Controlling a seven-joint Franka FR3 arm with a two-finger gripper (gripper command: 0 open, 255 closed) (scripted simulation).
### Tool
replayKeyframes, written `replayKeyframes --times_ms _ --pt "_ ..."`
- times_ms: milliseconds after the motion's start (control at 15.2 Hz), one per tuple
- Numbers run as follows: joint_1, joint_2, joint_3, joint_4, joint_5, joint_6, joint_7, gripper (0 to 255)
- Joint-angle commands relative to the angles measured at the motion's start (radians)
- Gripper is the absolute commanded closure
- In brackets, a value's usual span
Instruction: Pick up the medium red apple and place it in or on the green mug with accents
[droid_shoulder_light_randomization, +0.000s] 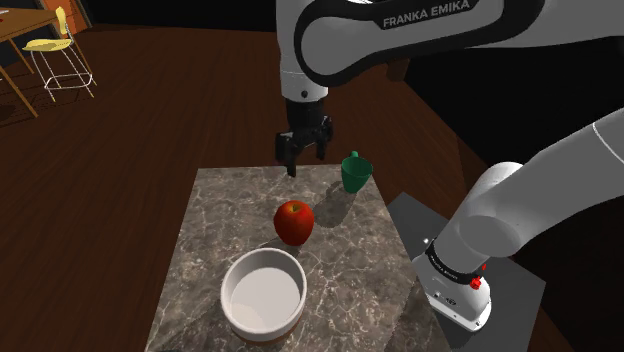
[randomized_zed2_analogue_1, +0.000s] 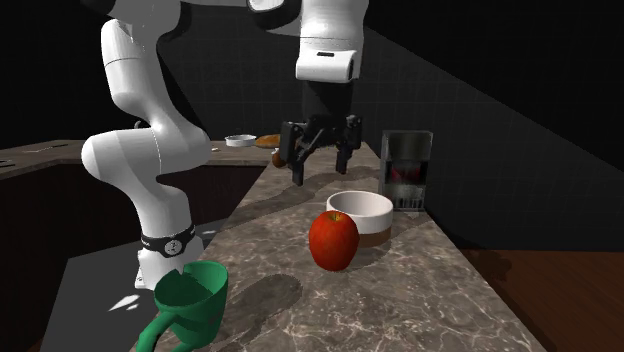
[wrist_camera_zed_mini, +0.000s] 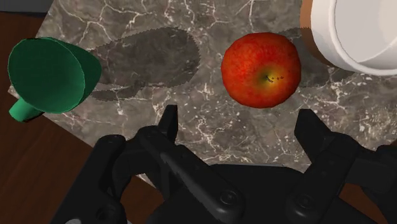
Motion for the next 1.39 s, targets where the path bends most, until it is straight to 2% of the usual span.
replayKeyframes --times_ms 0,198,726,1188,1254,1320 --pt "0.009 0.063 0.033 0.019 0.011 0.02 0.044 0" --pt "0.02 0.147 0.068 0.049 0.017 0.045 0.096 0" --pt "0.03 0.164 0.084 -0.038 0.026 0.149 0.095 0" --pt "0.03 0.164 0.084 -0.037 0.026 0.149 0.095 0" --pt "0.03 0.164 0.084 -0.037 0.026 0.149 0.095 255" --pt "0.03 0.164 0.084 -0.037 0.026 0.149 0.095 255"
